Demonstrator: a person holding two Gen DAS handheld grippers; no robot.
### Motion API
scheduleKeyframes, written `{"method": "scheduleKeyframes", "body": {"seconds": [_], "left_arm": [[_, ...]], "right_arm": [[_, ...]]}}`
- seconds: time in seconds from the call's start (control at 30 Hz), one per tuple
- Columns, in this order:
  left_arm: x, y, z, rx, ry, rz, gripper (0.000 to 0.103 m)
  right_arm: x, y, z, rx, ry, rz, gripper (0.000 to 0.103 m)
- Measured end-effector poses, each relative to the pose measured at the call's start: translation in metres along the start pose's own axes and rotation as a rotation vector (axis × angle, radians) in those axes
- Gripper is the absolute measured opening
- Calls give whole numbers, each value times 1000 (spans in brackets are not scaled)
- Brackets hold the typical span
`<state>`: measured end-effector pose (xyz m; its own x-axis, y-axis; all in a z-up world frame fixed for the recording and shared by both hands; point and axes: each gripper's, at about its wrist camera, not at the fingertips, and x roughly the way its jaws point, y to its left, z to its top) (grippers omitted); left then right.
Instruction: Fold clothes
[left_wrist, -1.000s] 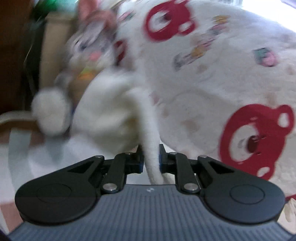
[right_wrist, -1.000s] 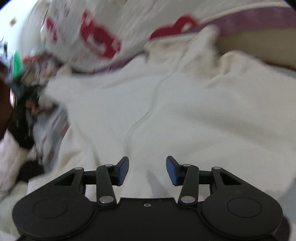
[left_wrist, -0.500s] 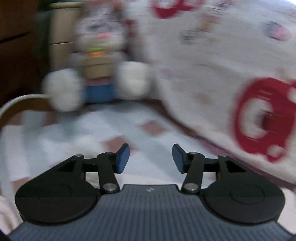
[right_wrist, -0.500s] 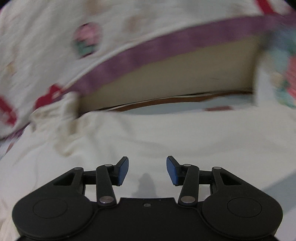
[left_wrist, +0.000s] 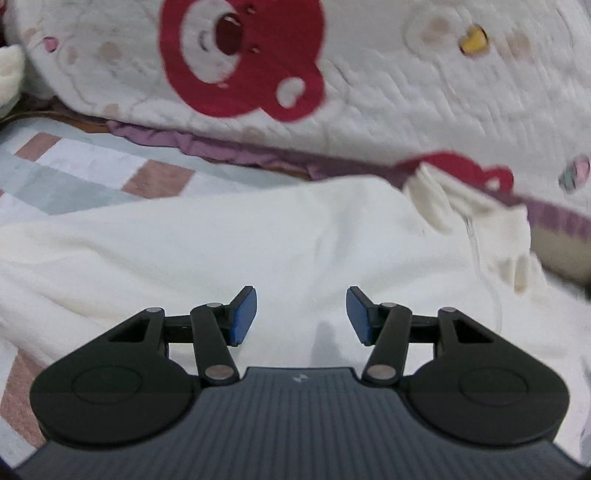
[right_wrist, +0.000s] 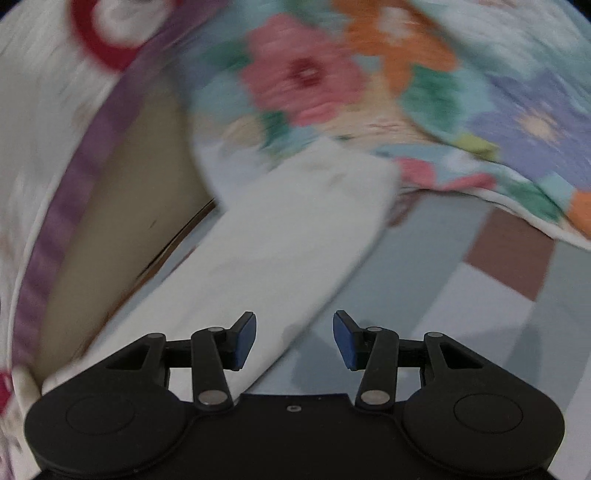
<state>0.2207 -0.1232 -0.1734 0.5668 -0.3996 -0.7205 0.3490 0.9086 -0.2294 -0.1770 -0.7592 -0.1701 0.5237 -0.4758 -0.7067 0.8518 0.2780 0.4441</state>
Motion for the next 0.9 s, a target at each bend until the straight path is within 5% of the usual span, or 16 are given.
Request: {"method": "scheduleKeyframes", "body": {"seconds": [0.23,0.37,0.57,0.67,0.9], "left_arm": [[7,3,-8,46,20,-3,55],[9,1,-9,76,28,-4,55],[13,6,-15,72,43,10,55],[15,4,-17,83,58,22,55],[20,-5,-20,130,109,60,55]], "right_arm": [[17,-35,21,118,-54,17,58],[37,-29,19,21,-54,-23,59],[61,0,28,-134,-152,-149,76],[48,11,39,-240,-218,-201,11],[25,28,55,-455,-318,-333,9]]}}
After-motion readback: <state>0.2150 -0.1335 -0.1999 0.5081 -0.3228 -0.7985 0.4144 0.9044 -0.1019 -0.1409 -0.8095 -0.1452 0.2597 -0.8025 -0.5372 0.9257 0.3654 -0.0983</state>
